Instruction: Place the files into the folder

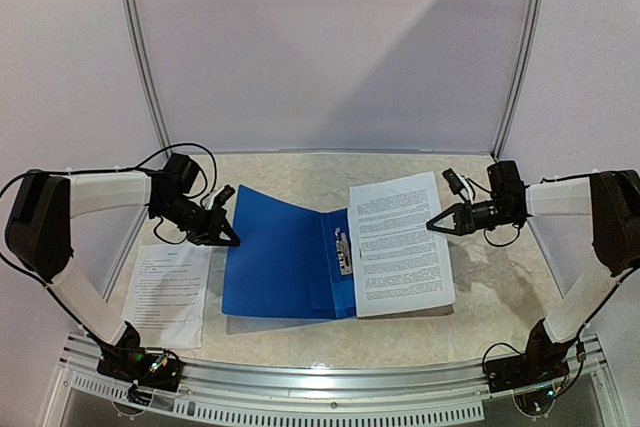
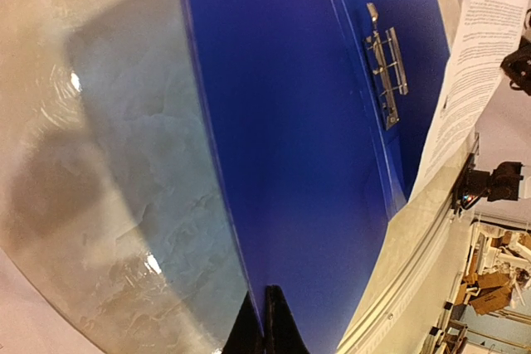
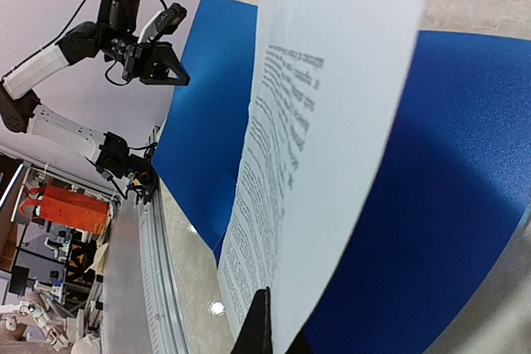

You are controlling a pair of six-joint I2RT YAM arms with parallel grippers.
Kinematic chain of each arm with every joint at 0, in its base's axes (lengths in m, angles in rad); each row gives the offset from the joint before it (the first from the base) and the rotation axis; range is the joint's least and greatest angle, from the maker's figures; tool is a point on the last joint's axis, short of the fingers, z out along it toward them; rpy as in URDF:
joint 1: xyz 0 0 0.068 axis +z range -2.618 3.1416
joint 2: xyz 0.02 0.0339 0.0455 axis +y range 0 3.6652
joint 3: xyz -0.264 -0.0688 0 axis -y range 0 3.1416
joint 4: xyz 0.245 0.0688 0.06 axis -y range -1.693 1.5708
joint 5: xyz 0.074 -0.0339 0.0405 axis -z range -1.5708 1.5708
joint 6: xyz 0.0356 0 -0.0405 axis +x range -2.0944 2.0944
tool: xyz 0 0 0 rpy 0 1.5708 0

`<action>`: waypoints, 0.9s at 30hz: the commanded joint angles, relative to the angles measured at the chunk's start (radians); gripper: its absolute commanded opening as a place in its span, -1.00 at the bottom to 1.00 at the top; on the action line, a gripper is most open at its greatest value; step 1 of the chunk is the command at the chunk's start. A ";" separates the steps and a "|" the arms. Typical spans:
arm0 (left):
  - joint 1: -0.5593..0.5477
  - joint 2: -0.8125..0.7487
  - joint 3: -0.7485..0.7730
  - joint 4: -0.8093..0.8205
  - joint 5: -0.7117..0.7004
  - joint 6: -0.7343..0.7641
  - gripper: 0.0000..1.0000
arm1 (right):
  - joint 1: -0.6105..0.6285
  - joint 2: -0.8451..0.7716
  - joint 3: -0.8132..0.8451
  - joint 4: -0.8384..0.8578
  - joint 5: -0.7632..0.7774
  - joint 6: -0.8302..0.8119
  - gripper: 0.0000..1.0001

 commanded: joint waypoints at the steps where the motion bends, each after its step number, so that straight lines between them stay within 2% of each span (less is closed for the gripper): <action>1: -0.012 -0.019 0.024 -0.005 -0.022 0.025 -0.95 | 0.005 0.058 0.018 0.025 -0.014 0.021 -1.00; 11: -0.015 -0.016 0.026 -0.004 -0.020 0.025 -0.95 | 0.017 0.107 0.028 0.120 0.037 0.140 -1.00; 19: -0.016 -0.016 0.029 -0.006 -0.022 0.028 -0.96 | 0.027 0.153 0.034 0.146 0.034 0.148 -1.00; 27: -0.020 -0.014 0.035 -0.011 -0.022 0.034 -0.97 | 0.046 0.205 0.111 0.129 0.040 0.173 -1.00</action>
